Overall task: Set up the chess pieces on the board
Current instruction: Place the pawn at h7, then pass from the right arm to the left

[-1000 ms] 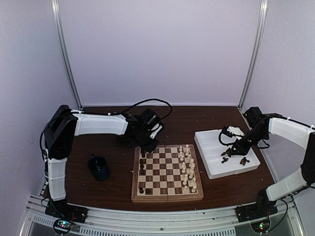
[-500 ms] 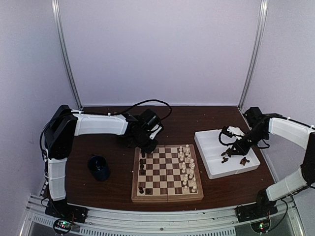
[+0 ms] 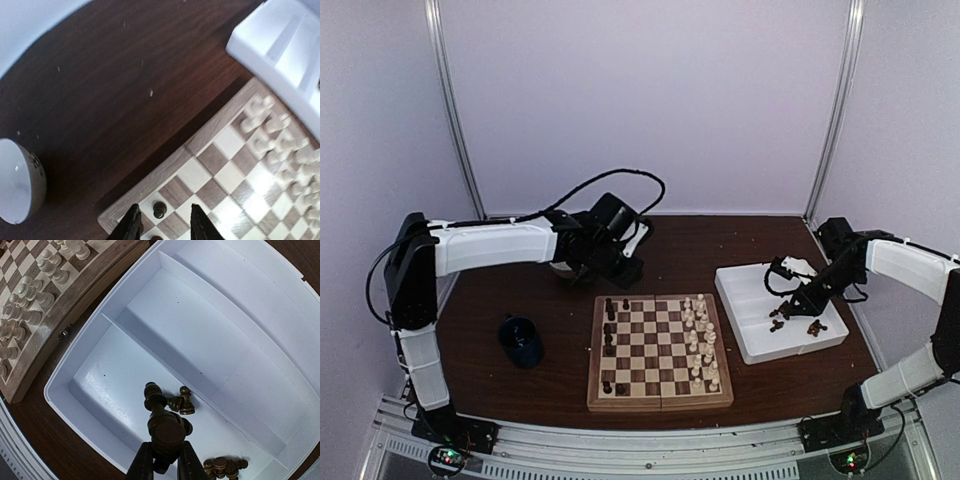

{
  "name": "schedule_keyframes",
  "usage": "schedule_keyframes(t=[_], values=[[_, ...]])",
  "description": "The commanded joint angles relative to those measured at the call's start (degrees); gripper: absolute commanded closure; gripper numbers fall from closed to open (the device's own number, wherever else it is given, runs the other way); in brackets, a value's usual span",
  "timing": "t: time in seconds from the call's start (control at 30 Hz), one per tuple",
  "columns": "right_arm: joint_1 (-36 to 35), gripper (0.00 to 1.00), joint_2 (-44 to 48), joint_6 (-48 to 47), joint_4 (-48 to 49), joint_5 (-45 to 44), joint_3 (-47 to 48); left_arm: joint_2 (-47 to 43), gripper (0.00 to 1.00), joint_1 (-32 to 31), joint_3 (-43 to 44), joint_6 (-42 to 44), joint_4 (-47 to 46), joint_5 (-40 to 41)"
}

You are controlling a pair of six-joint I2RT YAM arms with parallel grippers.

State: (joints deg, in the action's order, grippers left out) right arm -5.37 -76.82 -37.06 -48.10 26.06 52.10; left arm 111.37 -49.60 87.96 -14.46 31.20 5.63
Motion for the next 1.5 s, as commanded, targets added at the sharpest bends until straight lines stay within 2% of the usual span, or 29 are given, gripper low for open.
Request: schedule_keyframes(t=[0.0,0.13,0.27,0.4,0.6,0.87,1.47], values=[[0.56,0.87,1.82,1.03,-1.29,0.80,2.01,-7.02,0.65,-3.40,0.07,-0.28,-15.95,-5.31],[1.83,0.87,3.30,2.16,-4.21,5.22,4.72,-5.25,0.61,-7.90,-2.02,-1.32,-34.12,-12.71],[4.19,0.87,3.86,4.00,-8.25,12.46,9.86,-0.01,0.59,-9.32,-2.07,-6.17,-50.55,-21.18],[5.96,0.87,4.62,5.72,-11.20,20.20,13.15,6.16,0.57,-9.40,0.18,-13.67,-61.66,-25.42],[6.40,0.87,6.29,7.07,-12.43,27.13,14.16,16.16,0.53,-9.44,8.54,-24.32,-68.38,-28.51],[6.51,0.86,7.24,7.09,-13.28,28.54,14.35,27.94,0.47,-9.45,18.74,-39.38,-74.89,-31.50],[6.95,0.86,6.87,8.30,-11.51,28.91,14.04,35.89,0.43,-9.58,28.27,-51.00,-80.09,-40.00]])
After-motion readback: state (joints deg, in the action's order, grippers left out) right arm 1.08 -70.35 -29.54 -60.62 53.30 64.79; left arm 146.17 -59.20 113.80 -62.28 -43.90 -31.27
